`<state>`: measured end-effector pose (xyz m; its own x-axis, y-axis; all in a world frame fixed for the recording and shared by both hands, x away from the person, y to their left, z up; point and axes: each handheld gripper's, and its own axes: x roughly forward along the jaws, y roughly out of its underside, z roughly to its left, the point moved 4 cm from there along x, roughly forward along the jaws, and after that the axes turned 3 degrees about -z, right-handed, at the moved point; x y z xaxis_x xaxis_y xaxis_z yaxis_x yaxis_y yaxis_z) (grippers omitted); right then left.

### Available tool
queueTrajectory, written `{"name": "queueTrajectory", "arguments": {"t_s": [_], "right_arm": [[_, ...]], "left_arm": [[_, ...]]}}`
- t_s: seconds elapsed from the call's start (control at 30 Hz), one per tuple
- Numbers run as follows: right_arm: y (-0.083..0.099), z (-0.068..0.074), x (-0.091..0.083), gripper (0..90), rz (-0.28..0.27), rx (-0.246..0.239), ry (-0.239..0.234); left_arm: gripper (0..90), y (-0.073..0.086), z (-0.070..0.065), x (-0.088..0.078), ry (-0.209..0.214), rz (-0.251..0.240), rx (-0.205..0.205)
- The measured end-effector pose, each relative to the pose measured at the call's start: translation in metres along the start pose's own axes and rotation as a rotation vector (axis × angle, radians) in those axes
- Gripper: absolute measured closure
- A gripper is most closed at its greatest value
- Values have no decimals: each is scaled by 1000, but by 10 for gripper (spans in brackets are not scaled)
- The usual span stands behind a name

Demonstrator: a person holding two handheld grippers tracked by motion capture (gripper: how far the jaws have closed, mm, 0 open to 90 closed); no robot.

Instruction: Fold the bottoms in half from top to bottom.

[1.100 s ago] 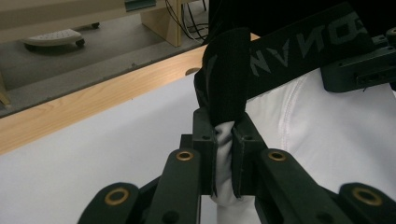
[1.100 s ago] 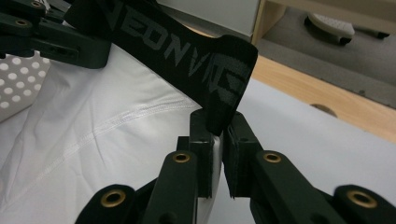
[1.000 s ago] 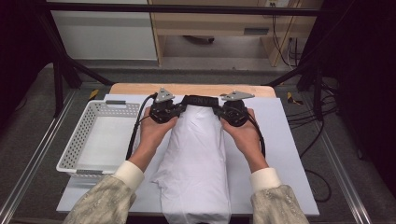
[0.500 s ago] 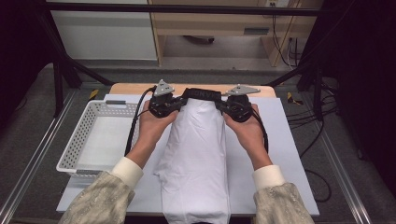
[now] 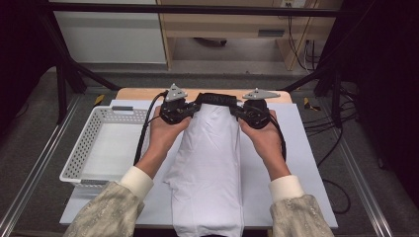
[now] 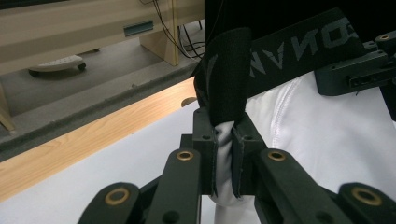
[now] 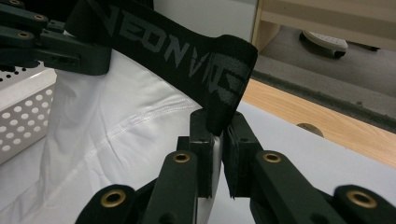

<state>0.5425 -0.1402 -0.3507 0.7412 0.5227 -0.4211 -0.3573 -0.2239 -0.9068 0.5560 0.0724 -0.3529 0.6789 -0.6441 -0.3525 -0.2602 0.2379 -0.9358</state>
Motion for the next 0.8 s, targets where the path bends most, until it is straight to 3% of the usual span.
{"name": "queueTrajectory", "arguments": {"t_s": [0.37, 0.47, 0.8], "right_arm": [[-1, 5, 8, 833, 9, -39, 19], [-2, 4, 11, 833, 7, -24, 21], [-6, 4, 11, 833, -9, -15, 19]], "left_arm": [[825, 2, 8, -1, -11, -1, 6], [825, 5, 11, 2, -10, 2, -22], [825, -1, 12, -5, -14, -15, -12]]}}
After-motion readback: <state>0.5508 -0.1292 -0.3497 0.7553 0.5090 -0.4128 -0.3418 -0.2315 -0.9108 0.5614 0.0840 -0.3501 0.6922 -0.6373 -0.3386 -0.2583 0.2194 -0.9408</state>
